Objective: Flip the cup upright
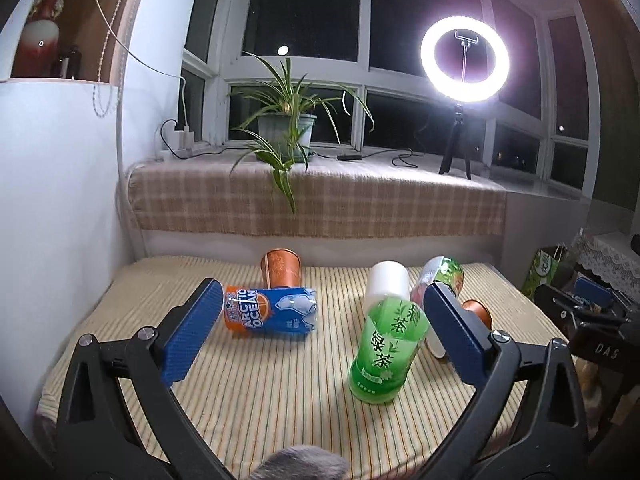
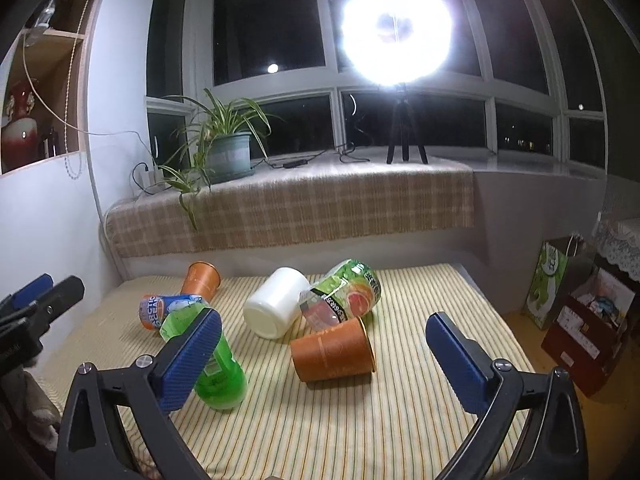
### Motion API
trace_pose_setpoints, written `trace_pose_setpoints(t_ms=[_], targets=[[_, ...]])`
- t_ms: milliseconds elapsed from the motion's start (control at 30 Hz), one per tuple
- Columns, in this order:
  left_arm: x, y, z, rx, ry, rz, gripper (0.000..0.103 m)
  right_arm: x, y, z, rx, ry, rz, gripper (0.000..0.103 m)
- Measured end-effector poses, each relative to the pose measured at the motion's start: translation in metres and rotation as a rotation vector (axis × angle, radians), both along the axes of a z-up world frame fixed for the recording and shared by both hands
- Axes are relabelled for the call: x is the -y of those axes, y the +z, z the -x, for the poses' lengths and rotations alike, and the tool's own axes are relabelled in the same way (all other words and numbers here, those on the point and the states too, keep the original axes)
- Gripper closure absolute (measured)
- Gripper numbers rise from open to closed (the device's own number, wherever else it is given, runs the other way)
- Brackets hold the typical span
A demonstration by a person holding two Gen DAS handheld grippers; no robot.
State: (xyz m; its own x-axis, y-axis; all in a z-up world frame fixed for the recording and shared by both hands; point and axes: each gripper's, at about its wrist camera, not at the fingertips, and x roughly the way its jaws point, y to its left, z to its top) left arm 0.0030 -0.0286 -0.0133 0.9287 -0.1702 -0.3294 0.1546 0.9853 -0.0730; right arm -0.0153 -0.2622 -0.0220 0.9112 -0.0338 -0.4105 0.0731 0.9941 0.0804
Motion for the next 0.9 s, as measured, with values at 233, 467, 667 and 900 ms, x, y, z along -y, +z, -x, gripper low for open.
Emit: trace_pose_setpoints(t_ms=[233, 467, 667, 900], targets=[[0.0001, 0.0006, 0.0021, 0.001, 0.017, -0.01, 0.0, -0.0006, -0.0001, 0.0016, 0.009, -0.004, -0.001, 0.0], [-0.0012, -0.0014, 0.0024, -0.001, 0.027, -0.005, 0.0, 0.0011, -0.0019, 0.0012, 0.001, -0.014, -0.009, 0.0], [-0.0021, -0.0016, 0.0025, -0.001, 0.029, -0.007, 0.0, 0.0022, -0.003, -0.0004, -0.005, -0.017, -0.016, 0.0], [-0.0038, -0.002, 0.003, 0.0, 0.035, -0.004, 0.0, 0.0029, -0.0048, -0.0007, -0.015, -0.018, -0.02, 0.0]])
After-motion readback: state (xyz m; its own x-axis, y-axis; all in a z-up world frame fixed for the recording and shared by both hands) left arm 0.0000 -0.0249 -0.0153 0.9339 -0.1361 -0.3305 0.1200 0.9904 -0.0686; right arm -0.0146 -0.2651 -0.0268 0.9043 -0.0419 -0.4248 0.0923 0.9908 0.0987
